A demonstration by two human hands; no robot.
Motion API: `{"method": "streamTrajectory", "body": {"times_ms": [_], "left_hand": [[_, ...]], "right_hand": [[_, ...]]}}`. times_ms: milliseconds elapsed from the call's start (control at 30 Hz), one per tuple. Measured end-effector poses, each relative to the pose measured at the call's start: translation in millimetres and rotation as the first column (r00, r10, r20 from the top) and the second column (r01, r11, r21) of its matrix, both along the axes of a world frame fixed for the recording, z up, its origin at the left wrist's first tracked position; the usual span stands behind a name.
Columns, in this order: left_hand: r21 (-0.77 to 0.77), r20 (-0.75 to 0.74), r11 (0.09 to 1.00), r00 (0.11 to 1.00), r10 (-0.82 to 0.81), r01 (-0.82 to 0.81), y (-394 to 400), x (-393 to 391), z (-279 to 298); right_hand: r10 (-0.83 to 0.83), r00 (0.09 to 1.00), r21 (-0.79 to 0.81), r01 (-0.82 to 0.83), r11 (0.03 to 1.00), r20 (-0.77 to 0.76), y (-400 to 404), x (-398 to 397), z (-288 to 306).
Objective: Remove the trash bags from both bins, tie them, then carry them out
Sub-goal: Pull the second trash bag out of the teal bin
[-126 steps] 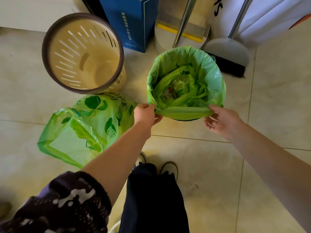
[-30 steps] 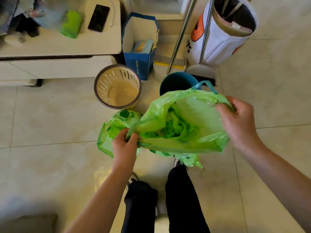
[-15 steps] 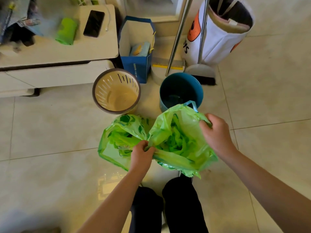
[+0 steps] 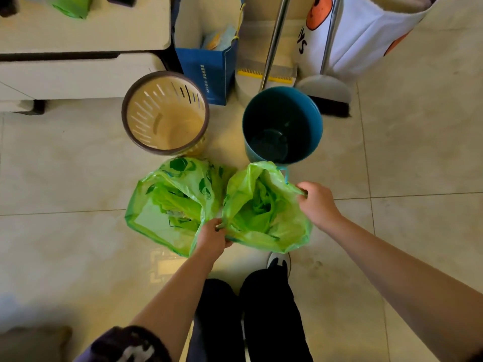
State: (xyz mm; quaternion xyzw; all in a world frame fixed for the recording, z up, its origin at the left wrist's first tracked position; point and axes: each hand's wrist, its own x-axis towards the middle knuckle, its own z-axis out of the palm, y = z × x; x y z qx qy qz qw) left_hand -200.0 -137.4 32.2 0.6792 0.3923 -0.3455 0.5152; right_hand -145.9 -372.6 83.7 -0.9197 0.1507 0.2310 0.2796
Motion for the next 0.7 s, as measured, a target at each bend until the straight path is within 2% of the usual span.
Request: {"method": "streamTrajectory", "body": {"times_ms": [67, 167, 233, 367, 467, 533, 633, 700], "left_hand": [[0.012, -0.021, 1.000, 1.000, -0.006, 0.006, 2, -2, -10], [0.018, -0.013, 0.993, 0.993, -0.117, 0.118, 5, 0, -14], [-0.051, -0.044, 0.997, 0.997, -0.066, 0.064, 6, 1, -13], [-0.012, -0.074, 0.996, 0.993, -0.090, 0.090, 7, 2, -12], [-0.064, -0.084, 0.994, 0.992, -0.090, 0.085, 9, -3, -6], [-0.063, -0.077, 0.992, 0.991, -0.113, 0.108, 13, -8, -8], [-0.041, -0.026, 0.975, 0.976, -0.218, 0.217, 26, -17, -11], [-0.039, -0.028, 0.980, 0.980, -0.197, 0.196, 38, -20, -12]], "right_hand": [[0.012, 0.999, -0.012, -0.012, 1.000, -0.047, -6, 2, -6], [0.017, 0.995, -0.021, -0.019, 1.000, -0.095, -10, 5, -8], [0.029, 0.991, -0.027, -0.032, 0.999, -0.128, -10, 5, -8], [0.089, 0.981, -0.091, -0.106, 0.990, -0.172, -1, 3, -3], [0.124, 0.978, -0.174, -0.154, 0.973, -0.169, 12, 4, 2], [0.151, 0.981, -0.198, -0.174, 0.965, -0.125, 23, 6, 7], [0.224, 0.974, -0.204, -0.214, 0.955, 0.027, 44, 9, 12], [0.270, 0.957, -0.172, -0.250, 0.953, 0.103, 61, 11, 10]]}}
